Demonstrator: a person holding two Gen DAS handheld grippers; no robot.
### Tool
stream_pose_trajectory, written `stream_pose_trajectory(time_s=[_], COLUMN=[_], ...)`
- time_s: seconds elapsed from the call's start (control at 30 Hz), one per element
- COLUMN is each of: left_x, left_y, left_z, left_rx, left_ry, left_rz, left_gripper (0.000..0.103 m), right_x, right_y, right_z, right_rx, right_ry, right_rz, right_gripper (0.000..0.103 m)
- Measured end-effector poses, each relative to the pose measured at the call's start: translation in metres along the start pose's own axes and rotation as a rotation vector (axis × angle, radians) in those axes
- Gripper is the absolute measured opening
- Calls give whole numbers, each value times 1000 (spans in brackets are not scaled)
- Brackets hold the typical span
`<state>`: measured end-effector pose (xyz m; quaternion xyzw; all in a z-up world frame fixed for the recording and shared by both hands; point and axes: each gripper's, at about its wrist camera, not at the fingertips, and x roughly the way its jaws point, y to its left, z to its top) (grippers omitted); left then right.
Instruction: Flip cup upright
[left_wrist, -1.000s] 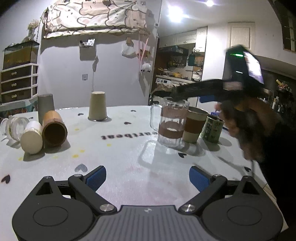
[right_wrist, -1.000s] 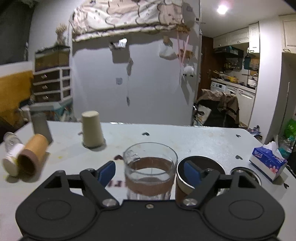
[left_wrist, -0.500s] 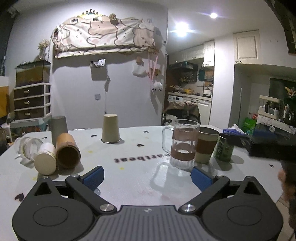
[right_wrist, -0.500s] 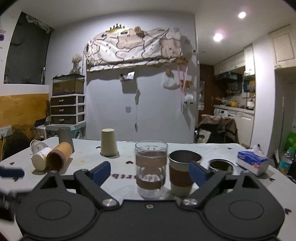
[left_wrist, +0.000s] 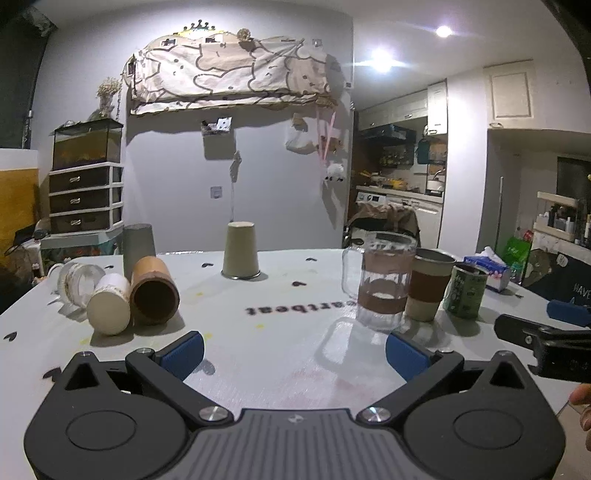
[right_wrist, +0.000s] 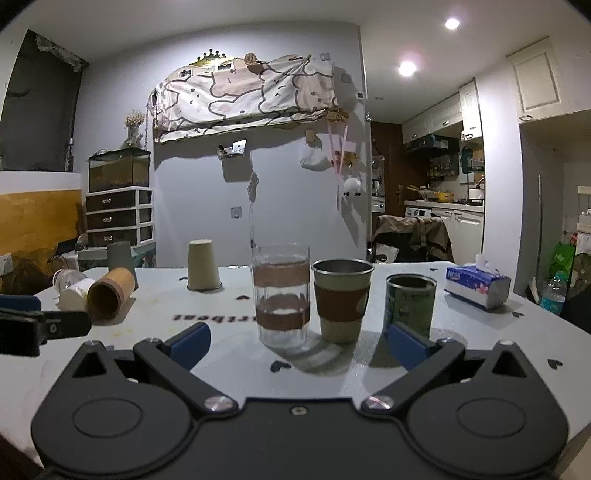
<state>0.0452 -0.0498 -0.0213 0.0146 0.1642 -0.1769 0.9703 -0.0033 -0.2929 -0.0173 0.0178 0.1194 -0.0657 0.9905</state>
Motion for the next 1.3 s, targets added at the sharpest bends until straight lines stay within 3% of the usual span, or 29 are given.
stream_pose_trajectory(time_s=[1.3], left_x=[-3], left_y=[0], left_z=[-3], left_rx=[-10], left_ry=[-1], left_rz=[21], left_gripper=[103], right_x=[-11], right_y=[-4], right_z=[-8], right_rx=[-12], right_ry=[-5], right_rz=[-20], right_gripper=[103])
